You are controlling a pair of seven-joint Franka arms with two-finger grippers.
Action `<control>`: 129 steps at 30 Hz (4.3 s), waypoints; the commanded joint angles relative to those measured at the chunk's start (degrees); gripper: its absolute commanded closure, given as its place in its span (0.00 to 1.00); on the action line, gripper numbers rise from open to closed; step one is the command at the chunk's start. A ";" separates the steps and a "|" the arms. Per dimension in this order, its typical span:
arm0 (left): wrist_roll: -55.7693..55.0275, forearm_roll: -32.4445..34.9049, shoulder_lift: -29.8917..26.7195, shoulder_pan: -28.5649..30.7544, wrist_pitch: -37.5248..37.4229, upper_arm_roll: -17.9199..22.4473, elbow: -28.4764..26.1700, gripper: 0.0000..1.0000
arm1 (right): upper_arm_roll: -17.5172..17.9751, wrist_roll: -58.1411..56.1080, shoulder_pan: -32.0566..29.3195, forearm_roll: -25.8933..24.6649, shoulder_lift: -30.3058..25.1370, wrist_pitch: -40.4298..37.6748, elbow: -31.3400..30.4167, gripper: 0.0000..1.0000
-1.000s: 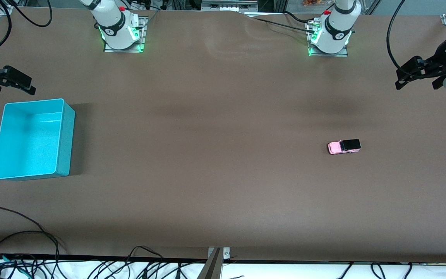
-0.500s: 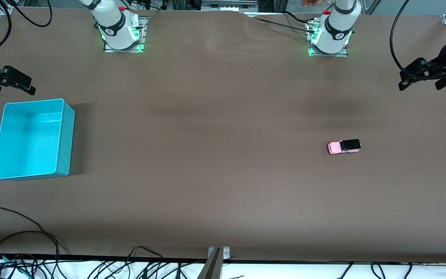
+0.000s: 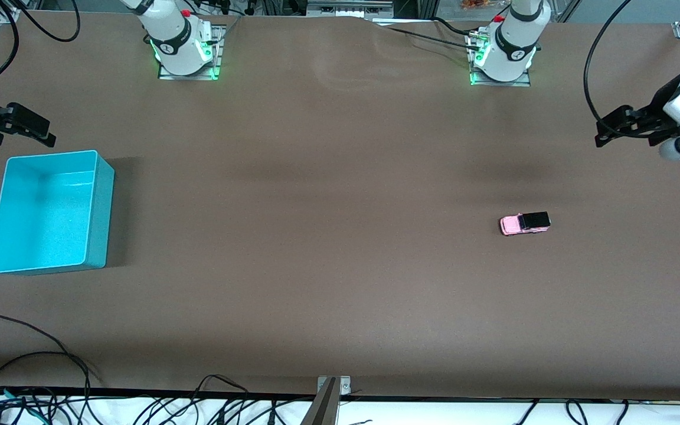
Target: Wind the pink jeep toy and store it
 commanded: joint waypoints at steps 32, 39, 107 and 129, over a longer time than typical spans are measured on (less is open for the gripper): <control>0.10 -1.07 6.68 1.78 36.62 -0.18 -27.43 0.00 | 0.11 0.74 -0.07 1.16 0.95 -0.04 1.51 0.00; 0.18 -0.98 10.99 1.78 41.20 -0.18 -27.70 0.00 | 0.11 0.74 -0.07 1.16 0.95 -0.04 1.42 0.00; 96.34 0.78 21.63 1.87 62.47 1.66 -34.64 1.00 | 0.11 0.74 -0.07 1.16 0.95 -0.13 1.42 0.00; 101.09 -1.06 23.39 1.60 62.47 1.66 -34.29 1.00 | 0.20 0.83 -0.07 1.16 0.95 -0.48 1.42 0.00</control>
